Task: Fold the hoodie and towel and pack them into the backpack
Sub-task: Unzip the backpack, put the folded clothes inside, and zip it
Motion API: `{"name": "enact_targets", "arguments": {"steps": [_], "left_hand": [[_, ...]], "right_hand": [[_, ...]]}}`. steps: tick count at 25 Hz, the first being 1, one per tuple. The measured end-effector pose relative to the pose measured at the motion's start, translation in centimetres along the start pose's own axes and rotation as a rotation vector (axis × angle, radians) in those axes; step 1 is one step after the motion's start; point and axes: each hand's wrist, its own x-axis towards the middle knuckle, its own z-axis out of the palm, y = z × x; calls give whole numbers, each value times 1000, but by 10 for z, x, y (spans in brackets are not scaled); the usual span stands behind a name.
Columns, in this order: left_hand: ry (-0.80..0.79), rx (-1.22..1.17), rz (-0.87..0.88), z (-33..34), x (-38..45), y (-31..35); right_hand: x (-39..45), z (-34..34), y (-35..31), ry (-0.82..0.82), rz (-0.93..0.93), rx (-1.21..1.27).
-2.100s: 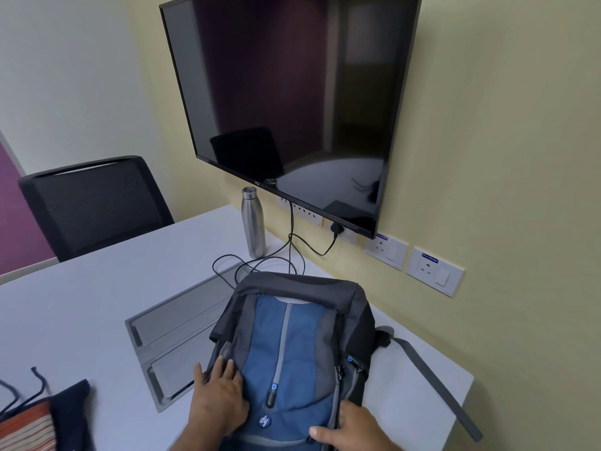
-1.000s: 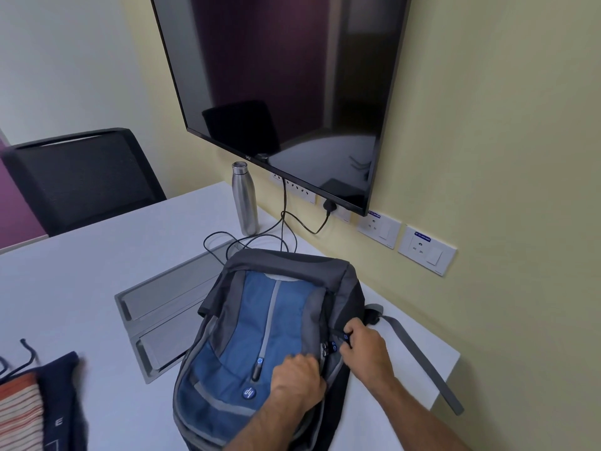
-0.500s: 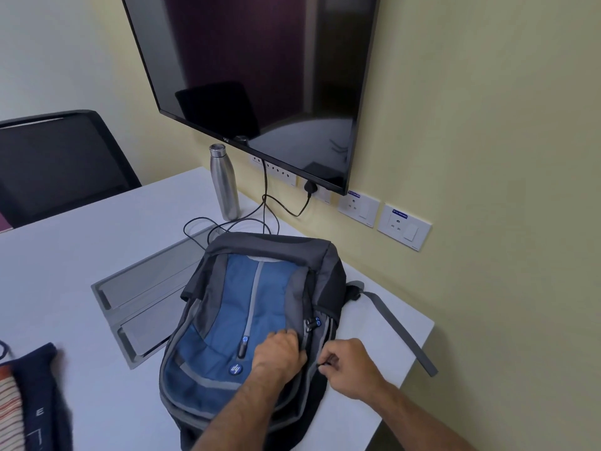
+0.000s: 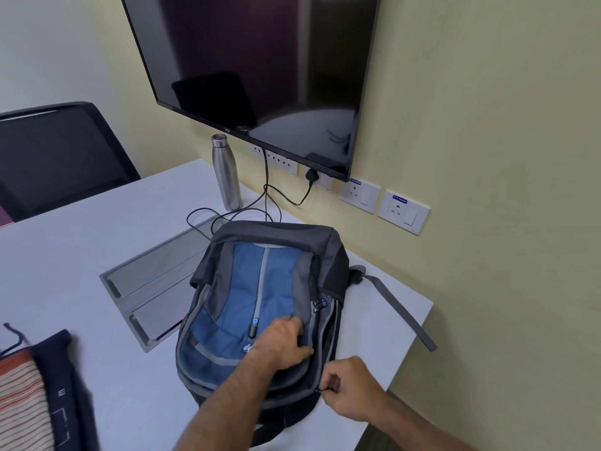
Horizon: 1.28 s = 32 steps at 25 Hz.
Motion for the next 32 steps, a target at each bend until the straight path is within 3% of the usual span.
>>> {"name": "enact_targets", "arguments": {"steps": [3,9,11,15,19,23,27,30,32], "left_hand": [[32,58,158,-2,-29,-21],[64,395,437,-4,-85,-79],[26,424,390,-4,-93,-81],[160,424,318,-8,-99,-61],[125,358,233,-9,-97,-57],[128,233,232,-6,-97,-65],[131,-59,227,-9,-109,-85],[247,-61,321,-11,-122,-106],[340,-42,363,-7,-134,-115]], "right_hand": [[-7,10,-1,87,49,-50],[-17,24,-8,220,115,-66],[-21,27,-16,246,137,-61],[-29,43,-43,209,113,-52],[-29,77,-78,201,39,-96],[-17,121,-103,257,-102,-239],[-14,129,-113,186,-47,-167],[-12,110,-106,260,11,-36],[-6,101,-97,353,-34,-170]]}}
